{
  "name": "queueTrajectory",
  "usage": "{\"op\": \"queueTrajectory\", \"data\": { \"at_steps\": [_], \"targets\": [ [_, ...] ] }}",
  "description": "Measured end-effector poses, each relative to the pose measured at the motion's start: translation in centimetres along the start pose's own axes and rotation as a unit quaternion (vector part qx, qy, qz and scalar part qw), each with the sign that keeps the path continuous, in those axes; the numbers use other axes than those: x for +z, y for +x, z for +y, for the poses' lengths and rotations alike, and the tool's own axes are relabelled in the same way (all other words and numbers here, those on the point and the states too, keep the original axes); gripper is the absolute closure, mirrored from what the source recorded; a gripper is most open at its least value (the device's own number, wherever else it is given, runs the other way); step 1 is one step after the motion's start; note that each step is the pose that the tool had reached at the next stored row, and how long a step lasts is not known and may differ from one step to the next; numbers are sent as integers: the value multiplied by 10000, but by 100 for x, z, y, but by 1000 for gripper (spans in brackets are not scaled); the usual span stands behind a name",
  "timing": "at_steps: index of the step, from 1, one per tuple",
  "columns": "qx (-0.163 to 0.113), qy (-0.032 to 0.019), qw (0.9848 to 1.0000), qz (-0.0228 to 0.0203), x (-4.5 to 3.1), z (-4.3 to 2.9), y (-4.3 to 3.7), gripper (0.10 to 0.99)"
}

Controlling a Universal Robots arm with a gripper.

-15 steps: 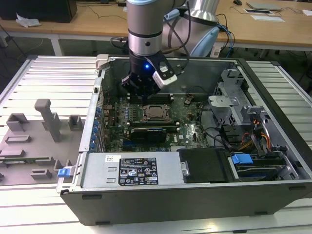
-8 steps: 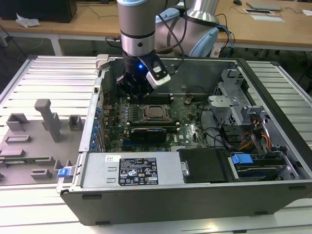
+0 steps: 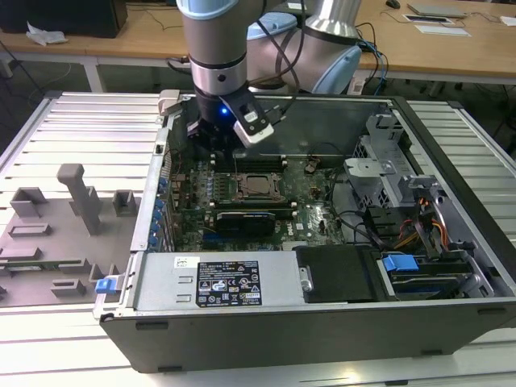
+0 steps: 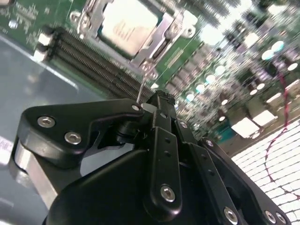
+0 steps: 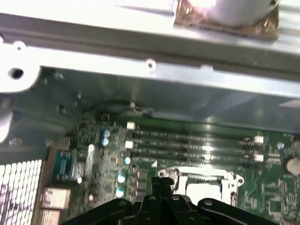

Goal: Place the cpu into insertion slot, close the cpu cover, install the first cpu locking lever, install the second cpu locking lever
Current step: 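Install the first cpu locking lever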

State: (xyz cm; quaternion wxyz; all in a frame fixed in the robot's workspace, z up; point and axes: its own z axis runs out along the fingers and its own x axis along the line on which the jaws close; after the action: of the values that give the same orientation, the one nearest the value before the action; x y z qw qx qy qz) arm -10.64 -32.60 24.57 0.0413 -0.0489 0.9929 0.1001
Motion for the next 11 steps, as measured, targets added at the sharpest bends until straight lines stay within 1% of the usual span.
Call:
{"op": "queueTrajectory", "data": {
  "at_steps": [1, 2, 3, 6, 8, 9, 10, 11],
  "targets": [
    [3, -70, 10000, -16, -1, 1, 6, 980],
    [8, -169, 9998, -39, -1, 2, 14, 980],
    [9, -182, 9998, -44, -1, 2, 15, 980],
    [8, -182, 9998, -43, 1, -1, -4, 980],
    [8, -182, 9998, -43, 10, -9, -83, 980],
    [9, -182, 9998, -42, 17, -16, -146, 980],
    [9, -182, 9998, -41, 20, -21, -181, 980],
    [9, -182, 9998, -39, 26, -27, -234, 980]
  ]
}}
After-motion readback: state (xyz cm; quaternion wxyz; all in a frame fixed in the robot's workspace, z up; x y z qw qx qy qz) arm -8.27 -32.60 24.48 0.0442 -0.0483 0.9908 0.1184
